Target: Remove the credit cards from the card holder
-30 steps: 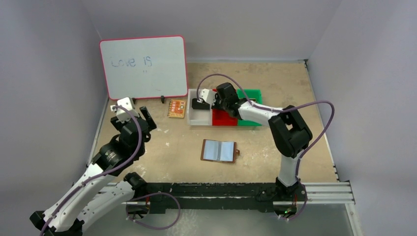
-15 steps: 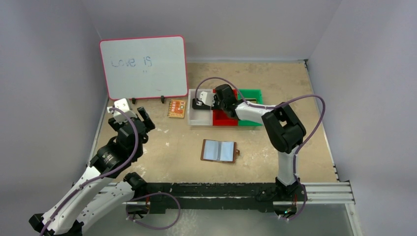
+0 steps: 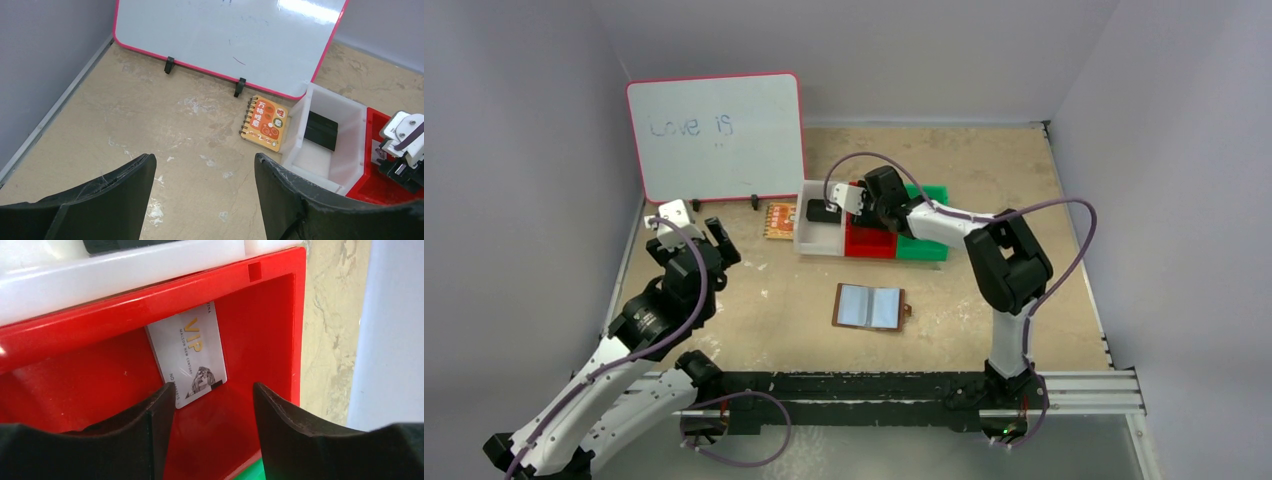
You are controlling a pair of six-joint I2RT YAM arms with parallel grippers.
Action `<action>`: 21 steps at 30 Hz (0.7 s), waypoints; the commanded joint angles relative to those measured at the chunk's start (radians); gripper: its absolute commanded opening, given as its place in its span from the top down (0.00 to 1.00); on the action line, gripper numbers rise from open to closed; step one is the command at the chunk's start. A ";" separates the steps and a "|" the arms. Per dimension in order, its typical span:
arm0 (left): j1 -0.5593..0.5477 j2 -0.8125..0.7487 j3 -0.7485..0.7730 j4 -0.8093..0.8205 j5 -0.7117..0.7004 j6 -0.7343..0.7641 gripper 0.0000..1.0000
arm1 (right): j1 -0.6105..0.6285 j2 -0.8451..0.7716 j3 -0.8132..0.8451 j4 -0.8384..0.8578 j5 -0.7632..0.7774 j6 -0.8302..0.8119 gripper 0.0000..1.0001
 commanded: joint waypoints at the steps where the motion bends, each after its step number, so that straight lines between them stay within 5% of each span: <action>1: 0.001 0.008 0.007 0.034 0.011 0.025 0.28 | 0.007 -0.061 0.044 -0.060 -0.070 0.045 0.38; 12: 0.002 0.048 0.020 0.019 0.033 0.024 0.28 | 0.005 -0.338 -0.052 0.110 -0.071 0.346 0.25; 13: 0.001 0.048 0.020 0.019 0.033 0.025 0.28 | 0.005 -0.388 -0.072 0.146 -0.057 0.420 0.24; 15: 0.002 0.049 0.021 0.019 0.034 0.024 0.28 | 0.005 -0.485 -0.125 0.174 -0.015 0.678 0.02; 17: 0.002 0.052 0.020 0.019 0.035 0.025 0.28 | 0.004 -0.526 -0.100 0.025 0.076 1.013 0.00; 21: 0.001 0.061 0.022 0.016 0.034 0.023 0.28 | 0.016 -0.591 -0.196 -0.085 -0.089 1.313 0.00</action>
